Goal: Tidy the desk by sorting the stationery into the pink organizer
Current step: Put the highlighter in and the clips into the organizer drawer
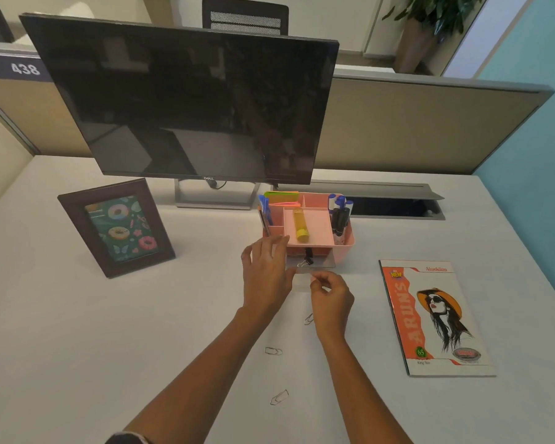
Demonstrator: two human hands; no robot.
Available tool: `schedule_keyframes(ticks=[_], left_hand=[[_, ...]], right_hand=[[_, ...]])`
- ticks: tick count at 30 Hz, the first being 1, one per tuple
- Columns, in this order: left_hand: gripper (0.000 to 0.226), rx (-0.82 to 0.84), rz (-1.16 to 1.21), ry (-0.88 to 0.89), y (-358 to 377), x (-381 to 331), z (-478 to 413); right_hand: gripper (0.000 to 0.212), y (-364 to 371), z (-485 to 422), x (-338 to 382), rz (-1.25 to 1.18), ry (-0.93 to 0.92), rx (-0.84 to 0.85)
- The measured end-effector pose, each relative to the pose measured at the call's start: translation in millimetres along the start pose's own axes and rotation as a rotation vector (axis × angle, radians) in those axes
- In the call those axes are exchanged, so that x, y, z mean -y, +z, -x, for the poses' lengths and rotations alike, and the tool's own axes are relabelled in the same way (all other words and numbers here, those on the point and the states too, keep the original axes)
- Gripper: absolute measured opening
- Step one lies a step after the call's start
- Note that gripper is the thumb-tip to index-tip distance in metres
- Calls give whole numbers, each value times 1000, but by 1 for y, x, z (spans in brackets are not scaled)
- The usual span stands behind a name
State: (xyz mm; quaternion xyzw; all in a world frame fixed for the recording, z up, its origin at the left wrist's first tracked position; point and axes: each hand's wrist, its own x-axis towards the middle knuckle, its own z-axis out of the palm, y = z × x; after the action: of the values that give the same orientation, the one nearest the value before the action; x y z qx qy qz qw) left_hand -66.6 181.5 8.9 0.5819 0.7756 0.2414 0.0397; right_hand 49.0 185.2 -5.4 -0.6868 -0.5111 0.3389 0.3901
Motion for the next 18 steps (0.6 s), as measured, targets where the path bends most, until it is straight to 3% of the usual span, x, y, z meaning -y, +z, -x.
schedule_keyframes(ticks=[8,18], left_hand=[[45,37,-8,10,-4,5,-11],[44,-1,-25,41,0,10,-13]], right_hand=[[25,19,-22,9,61,-93,97],[25,26,-32,-4,254,-194,109]])
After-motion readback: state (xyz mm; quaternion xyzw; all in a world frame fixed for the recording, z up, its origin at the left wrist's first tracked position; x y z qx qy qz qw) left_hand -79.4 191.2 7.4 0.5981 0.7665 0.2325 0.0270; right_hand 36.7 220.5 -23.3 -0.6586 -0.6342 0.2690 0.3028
